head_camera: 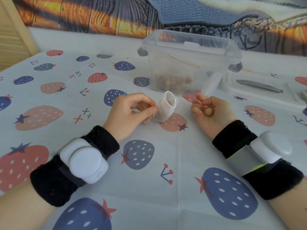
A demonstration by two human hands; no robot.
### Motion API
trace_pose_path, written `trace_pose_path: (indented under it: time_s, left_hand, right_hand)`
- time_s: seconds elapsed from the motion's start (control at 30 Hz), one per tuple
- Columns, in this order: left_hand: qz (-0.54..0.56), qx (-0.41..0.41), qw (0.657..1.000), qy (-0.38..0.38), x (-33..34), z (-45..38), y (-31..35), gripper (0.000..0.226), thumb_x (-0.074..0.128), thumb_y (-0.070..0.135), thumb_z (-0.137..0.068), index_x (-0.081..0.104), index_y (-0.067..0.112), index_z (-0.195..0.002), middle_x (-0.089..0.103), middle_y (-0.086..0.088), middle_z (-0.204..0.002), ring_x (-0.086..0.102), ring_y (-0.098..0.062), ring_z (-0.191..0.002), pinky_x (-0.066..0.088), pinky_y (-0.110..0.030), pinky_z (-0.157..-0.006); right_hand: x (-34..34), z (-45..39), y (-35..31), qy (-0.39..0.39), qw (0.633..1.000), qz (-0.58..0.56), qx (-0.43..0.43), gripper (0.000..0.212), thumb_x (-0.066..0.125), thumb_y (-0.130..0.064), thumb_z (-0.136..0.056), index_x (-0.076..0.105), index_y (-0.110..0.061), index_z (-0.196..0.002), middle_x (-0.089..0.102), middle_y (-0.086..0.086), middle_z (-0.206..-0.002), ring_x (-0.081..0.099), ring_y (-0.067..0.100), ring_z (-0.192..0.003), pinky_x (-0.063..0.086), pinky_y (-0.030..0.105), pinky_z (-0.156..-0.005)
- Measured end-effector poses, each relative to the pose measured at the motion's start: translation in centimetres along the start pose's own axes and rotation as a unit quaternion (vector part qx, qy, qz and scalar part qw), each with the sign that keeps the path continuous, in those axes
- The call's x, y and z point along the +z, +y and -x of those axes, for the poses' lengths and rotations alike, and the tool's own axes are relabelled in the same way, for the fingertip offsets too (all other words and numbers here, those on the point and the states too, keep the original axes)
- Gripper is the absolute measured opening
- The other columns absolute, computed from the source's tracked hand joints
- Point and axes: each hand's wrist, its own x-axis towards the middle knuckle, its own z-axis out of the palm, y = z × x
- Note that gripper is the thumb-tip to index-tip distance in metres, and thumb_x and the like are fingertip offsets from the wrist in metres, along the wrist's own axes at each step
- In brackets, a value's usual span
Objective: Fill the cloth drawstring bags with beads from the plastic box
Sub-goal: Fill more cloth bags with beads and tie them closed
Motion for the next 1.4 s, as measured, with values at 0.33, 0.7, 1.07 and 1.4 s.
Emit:
trace_pose_path:
  time_s: [0.33,0.7,1.07,1.4]
  left_hand:
    - [-0.008,-0.001,1.000,0.008,0.1,0.0,-0.1,0.010,0.068,0.005,-0.083,0.067,0.014,-0.078,0.066,0.004,-0.068,0.062,-0.016,-0.064,0.055,-0.033,-0.055]
    - [-0.013,0.002,1.000,-0.001,0.0,0.1,0.1,0.010,0.068,0.006,-0.083,0.067,0.014,-0.077,0.064,0.006,-0.068,0.061,-0.015,-0.061,0.054,-0.031,-0.054]
    - [-0.022,0.005,1.000,-0.008,0.2,0.2,0.4,0.012,0.069,0.007,-0.082,0.066,0.016,-0.075,0.063,0.009,-0.065,0.060,-0.014,-0.059,0.053,-0.031,-0.053]
    - [-0.022,0.009,1.000,-0.006,0.1,0.2,0.2,0.012,0.068,0.006,-0.083,0.067,0.015,-0.077,0.063,0.009,-0.066,0.060,-0.014,-0.060,0.052,-0.030,-0.053]
  right_hand:
    - [0.2,0.1,0.6,-0.072,0.992,0.093,-0.046,0.027,0.034,-0.015,-0.101,0.050,-0.005,-0.082,0.048,-0.001,-0.050,0.041,0.007,-0.037,0.035,0.017,-0.034]
    - [1.1,2.3,2.8,-0.132,0.855,0.381,-0.326,0.028,0.041,-0.025,-0.092,0.041,-0.017,-0.066,0.038,-0.015,-0.051,0.030,0.005,-0.048,0.028,0.014,-0.047]
    - [1.0,2.9,3.0,-0.193,0.763,0.462,-0.409,0.021,0.059,-0.013,-0.087,0.063,-0.024,-0.104,0.026,-0.006,-0.055,0.027,0.003,-0.049,0.027,0.009,-0.053]
    - [0.8,1.4,2.5,-0.140,0.890,0.336,-0.274,0.029,0.033,0.011,-0.074,0.049,-0.010,-0.086,0.043,0.003,-0.073,0.042,0.007,-0.054,0.036,0.018,-0.049]
